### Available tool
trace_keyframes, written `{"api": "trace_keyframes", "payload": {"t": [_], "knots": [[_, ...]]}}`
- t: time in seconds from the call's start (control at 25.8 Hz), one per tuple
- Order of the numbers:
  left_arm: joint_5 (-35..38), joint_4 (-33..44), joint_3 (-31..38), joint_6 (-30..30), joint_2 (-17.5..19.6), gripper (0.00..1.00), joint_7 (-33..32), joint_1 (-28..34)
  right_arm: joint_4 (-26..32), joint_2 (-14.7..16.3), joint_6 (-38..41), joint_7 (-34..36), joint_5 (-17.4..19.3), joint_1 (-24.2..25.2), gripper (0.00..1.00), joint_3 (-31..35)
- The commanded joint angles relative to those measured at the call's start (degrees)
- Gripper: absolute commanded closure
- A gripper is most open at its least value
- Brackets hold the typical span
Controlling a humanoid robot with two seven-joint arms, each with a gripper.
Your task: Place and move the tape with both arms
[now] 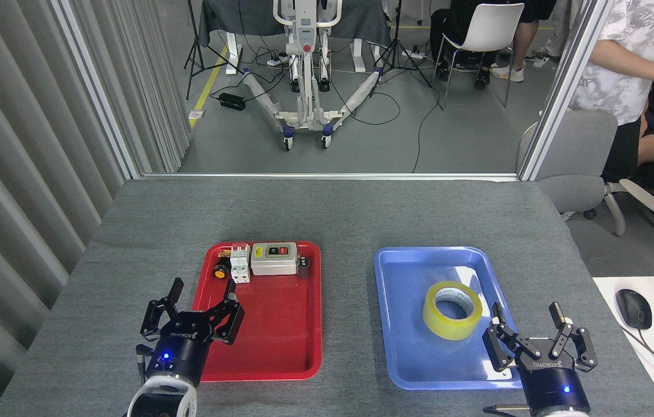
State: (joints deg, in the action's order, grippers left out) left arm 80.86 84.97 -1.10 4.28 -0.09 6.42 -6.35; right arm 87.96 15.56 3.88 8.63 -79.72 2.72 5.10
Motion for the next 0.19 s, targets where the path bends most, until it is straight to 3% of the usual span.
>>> {"api": "trace_keyframes", "payload": {"t": [0.0, 0.15], "knots": [[0.0, 0.1, 0.0, 0.0, 0.0, 0.0, 0.0, 0.0, -0.1, 0.0, -0.1, 0.0, 0.0, 0.0, 0.0, 0.0], [0.0, 0.1, 0.0, 0.0, 0.0, 0.0, 0.0, 0.0, -0.1, 0.0, -0.1, 0.0, 0.0, 0.0, 0.0, 0.1]]}}
